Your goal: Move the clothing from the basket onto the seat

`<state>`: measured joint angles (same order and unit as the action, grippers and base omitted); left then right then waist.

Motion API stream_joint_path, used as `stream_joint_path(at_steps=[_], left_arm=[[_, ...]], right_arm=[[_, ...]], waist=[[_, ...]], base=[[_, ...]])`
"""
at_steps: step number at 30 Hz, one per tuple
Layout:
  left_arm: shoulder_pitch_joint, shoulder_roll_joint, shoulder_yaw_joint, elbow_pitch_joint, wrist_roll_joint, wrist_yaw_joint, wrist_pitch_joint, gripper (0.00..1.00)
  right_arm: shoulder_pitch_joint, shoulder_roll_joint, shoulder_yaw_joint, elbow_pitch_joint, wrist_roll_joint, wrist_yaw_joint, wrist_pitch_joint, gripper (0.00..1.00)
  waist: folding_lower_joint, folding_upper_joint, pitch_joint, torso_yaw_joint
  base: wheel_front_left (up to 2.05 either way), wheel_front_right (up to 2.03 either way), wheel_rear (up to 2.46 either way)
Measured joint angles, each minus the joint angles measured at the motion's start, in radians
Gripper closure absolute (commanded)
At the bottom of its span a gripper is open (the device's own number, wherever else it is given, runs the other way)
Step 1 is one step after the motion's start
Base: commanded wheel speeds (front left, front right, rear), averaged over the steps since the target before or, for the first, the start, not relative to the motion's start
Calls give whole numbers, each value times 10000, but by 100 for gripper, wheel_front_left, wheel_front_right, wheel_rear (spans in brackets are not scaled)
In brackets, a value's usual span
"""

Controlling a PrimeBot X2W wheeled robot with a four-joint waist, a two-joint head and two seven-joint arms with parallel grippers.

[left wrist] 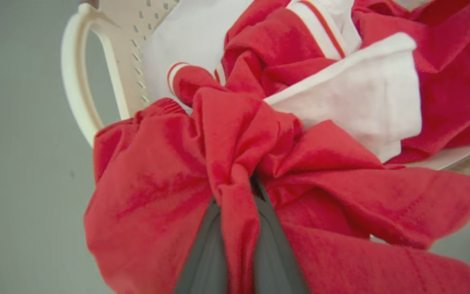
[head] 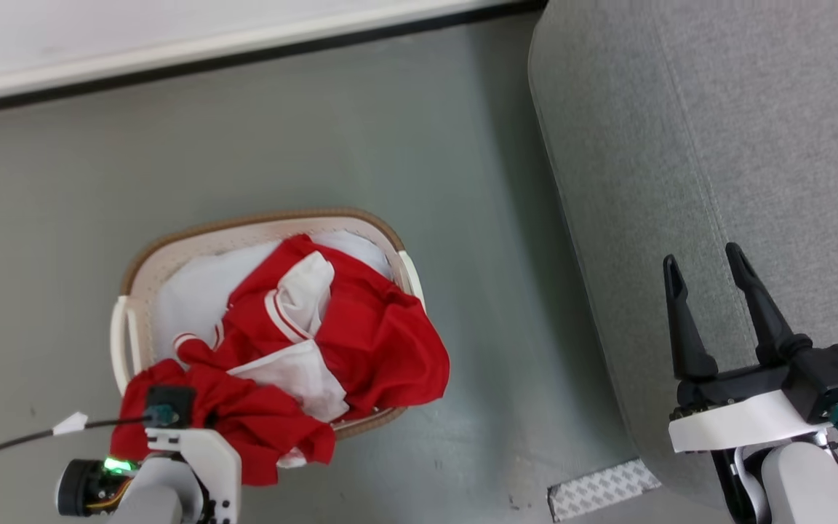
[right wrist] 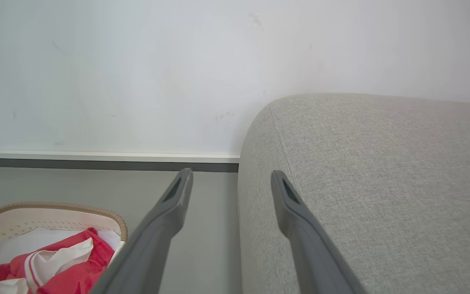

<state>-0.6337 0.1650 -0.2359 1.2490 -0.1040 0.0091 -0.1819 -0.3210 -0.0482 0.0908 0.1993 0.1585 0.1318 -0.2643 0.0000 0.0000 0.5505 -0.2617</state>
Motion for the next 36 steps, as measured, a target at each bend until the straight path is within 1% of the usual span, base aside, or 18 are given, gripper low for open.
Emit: stream_joint_path(at_steps=[4,10,14,20,28,32,36], left_arm=[[279,-36,94,-15,-267,-130,-324,100],[753,-322,278,-470,-604,-318,-663,100],[1106,-481,280,-1037,-779,-364,-752,100],[1754,-637,249,-2188,-894,-303,-796,100],[2671,-750,40,-4826,-1011,-247,-704,100],[3331,-562,-221,-6477,-986,-405,-153,100],[3990,-313,-430,-8270,-982,-510,510,100]], right_arm=[[167,2,109,142,4,0,0,0],[565,2,180,337,-105,0,0,0],[842,4,173,479,-228,0,0,0],[1390,2,157,644,-420,0,0,0],[1843,0,328,663,-518,0,0,0],[1981,2,694,543,-514,0,0,0],[1999,-6,1335,382,-499,0,0,0]], waist=[[0,0,-582,140],[-1,0,-1668,445],[-1,0,-2432,690],[-2,0,-3526,1059],[-2,0,-4674,1513],[-3,0,-5094,1629],[-3,0,-5334,1663]], base=[[0,0,0],[0,0,0],[0,0,0],[0,0,0],[0,0,0],[0,0,0],[0,0,0]])
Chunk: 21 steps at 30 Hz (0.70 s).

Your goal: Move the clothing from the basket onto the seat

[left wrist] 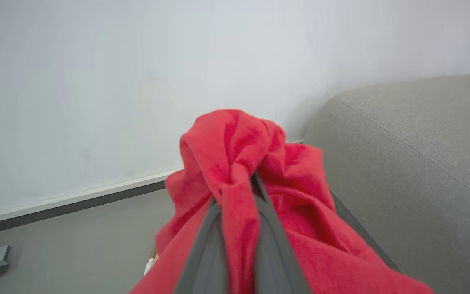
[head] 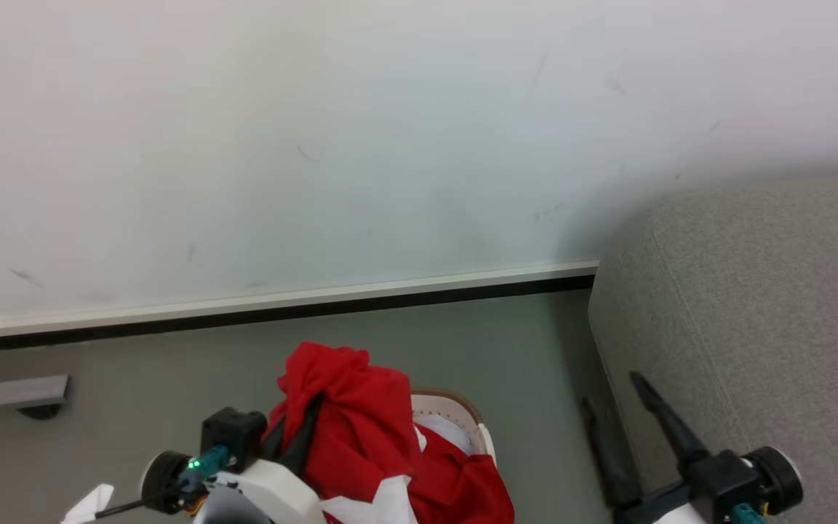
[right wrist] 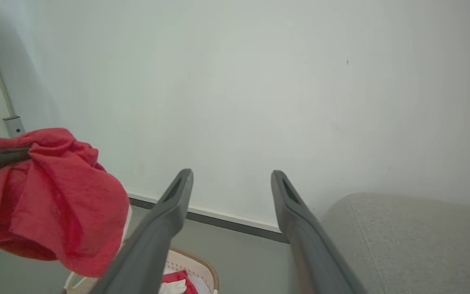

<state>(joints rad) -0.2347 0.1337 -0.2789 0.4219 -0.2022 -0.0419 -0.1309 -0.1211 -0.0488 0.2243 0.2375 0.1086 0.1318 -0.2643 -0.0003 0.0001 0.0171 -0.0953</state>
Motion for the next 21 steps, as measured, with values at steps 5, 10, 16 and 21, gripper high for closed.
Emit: stream_joint_path(at_steps=[5,10,16,21], left_arm=[[536,245,-240,-1860,4,-48,815,100],[816,355,-600,-3047,12,-198,1363,100],[904,355,-1227,-3735,107,-384,1743,100],[923,261,-1666,-3956,134,-479,1793,100]], right_arm=[[-290,-6,1352,61,-44,0,0,0],[-740,-334,2746,180,211,0,0,0],[-1320,-669,3875,301,709,0,-2,0],[-1668,-761,4562,560,993,0,-2,0]], waist=[[0,0,-85,-9],[1,0,-135,-18],[1,-1,-163,25],[1,0,-166,27]], base=[[0,0,0],[0,0,0],[0,0,0],[0,0,0]])
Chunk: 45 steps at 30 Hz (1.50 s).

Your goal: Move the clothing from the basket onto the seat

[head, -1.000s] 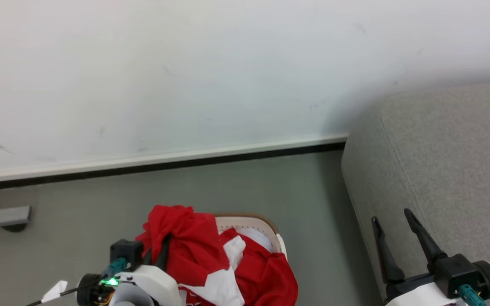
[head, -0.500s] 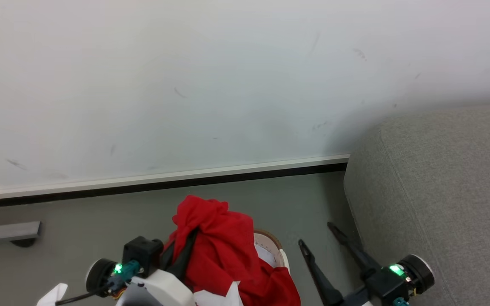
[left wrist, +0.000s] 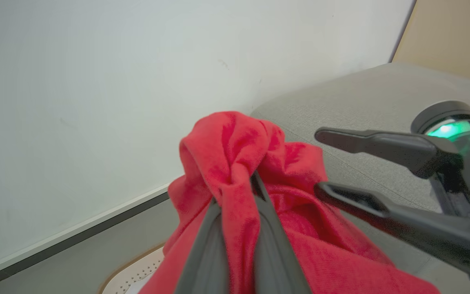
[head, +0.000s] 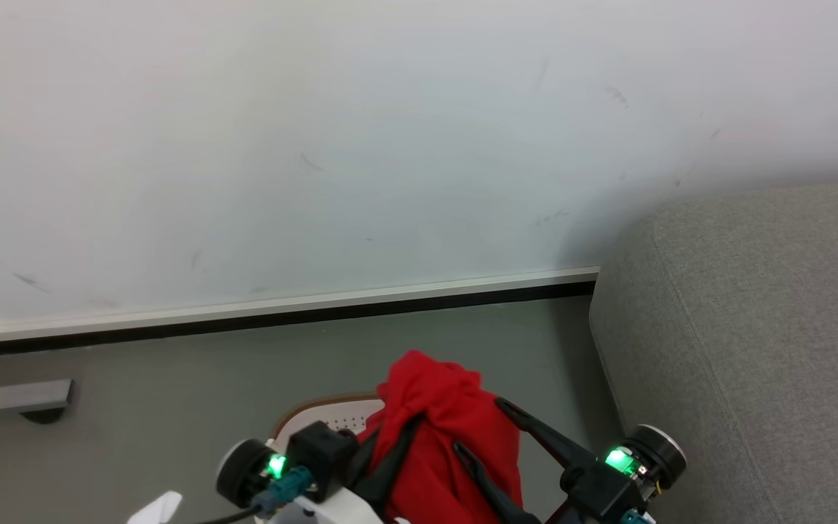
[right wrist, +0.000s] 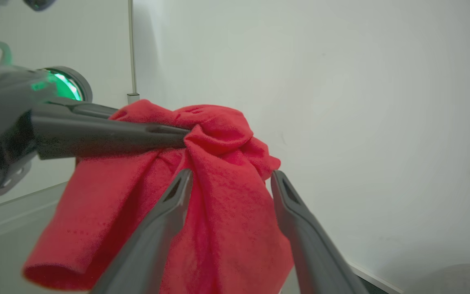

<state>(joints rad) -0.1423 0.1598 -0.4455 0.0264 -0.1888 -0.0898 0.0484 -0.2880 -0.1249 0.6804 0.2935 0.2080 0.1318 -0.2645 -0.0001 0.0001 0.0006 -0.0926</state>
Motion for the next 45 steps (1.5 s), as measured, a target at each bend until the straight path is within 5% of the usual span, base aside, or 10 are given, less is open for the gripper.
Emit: stream_joint_path(at_steps=[13,14,16,17,21,23,24,25,35,45], left_arm=[[71,2,-1074,-612,-840,-309,119,100],[71,42,-1112,-625,-871,-318,123,100],[71,92,-1181,-665,-940,-328,123,100],[71,107,-1202,-675,-957,-330,123,100],[71,173,-1248,-706,-1110,-330,121,100],[72,199,-1235,-696,-1120,-322,123,62],[77,203,-1229,-692,-1120,-284,121,16],[88,207,-1225,-683,-1120,-234,119,0],[171,232,-1028,-370,-1016,253,-259,0],[50,234,-1024,-50,-918,372,-612,0]], right_arm=[[-559,59,637,869,644,0,-4,0],[-589,67,690,911,725,0,-4,42],[-595,59,880,1058,907,0,-4,97],[-601,54,965,1129,991,0,-4,100],[-756,13,1116,1193,1221,0,-4,100],[-774,4,1053,1158,1310,0,-4,100],[-774,-10,1022,1137,1321,0,-2,100],[-773,-17,963,1108,1342,0,-2,100],[-556,-132,-73,867,1227,2,0,100],[-368,-232,-1262,441,782,2,2,100]], waist=[[1,0,65,27],[1,0,68,40],[2,0,71,70],[1,0,72,82],[2,0,79,110],[2,0,85,110],[1,0,90,106],[1,0,93,97],[1,0,210,-204],[2,0,464,-1322]], base=[[0,0,0],[0,0,0],[0,0,0],[0,0,0],[0,0,0],[0,0,0],[0,0,0],[0,0,0],[0,0,0],[0,0,0]])
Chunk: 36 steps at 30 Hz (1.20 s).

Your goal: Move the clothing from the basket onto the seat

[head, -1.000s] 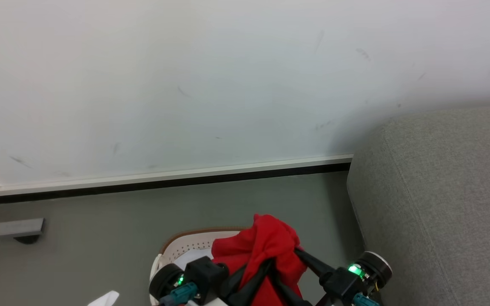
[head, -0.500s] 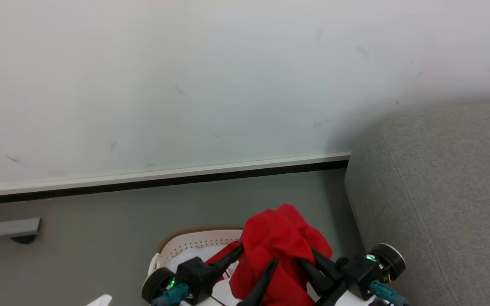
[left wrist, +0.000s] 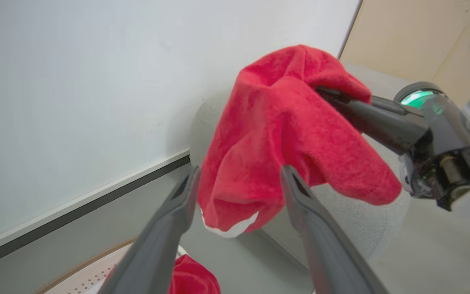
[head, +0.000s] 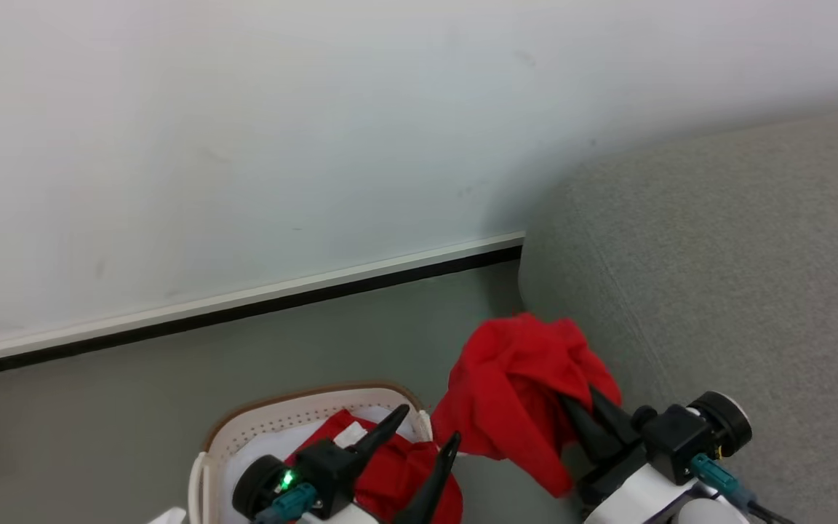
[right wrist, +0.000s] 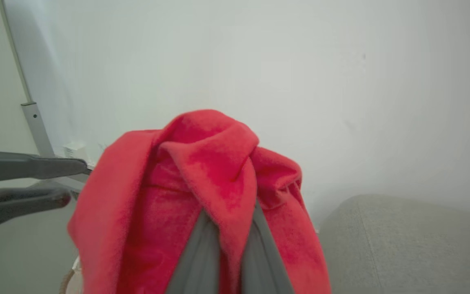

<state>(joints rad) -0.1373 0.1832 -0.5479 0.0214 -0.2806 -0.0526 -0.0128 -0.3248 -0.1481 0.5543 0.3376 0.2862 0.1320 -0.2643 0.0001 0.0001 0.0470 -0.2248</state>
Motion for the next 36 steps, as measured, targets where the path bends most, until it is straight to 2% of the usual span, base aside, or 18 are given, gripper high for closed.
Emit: stream_joint_path(at_steps=[7,12,15,20,26,34,36], left_arm=[[-307,0,-105,79,61,-38,-69,0],[-560,4,-173,111,138,-84,-157,0],[-915,56,-245,107,270,-142,-268,0],[-1552,180,-307,17,541,-211,-424,0],[-2969,316,-451,-67,1137,-366,-568,0],[-4386,188,-483,163,1597,-387,-1220,0],[-4590,71,-456,270,1626,-334,-1398,0]], right_arm=[[189,40,-968,-332,-405,-2,0,100],[303,230,-1605,-525,-616,0,0,100],[219,343,-2723,-802,-1091,0,0,100],[-585,520,-4684,-1296,-1985,-2,-2,100],[-2476,523,-6901,-1321,-3143,0,-2,100],[-5461,-368,-9344,-35,-4441,0,-2,100],[-6216,-825,-9919,591,-4543,0,0,100]], waist=[[0,0,335,-924],[0,0,748,-1248],[0,0,1193,-1264],[0,0,1984,-1071],[1,0,3436,-588],[4,0,5562,399],[4,0,6023,698]], base=[[0,0,0],[0,0,0],[0,0,0],[0,0,0],[0,0,0],[0,0,0],[0,0,0]])
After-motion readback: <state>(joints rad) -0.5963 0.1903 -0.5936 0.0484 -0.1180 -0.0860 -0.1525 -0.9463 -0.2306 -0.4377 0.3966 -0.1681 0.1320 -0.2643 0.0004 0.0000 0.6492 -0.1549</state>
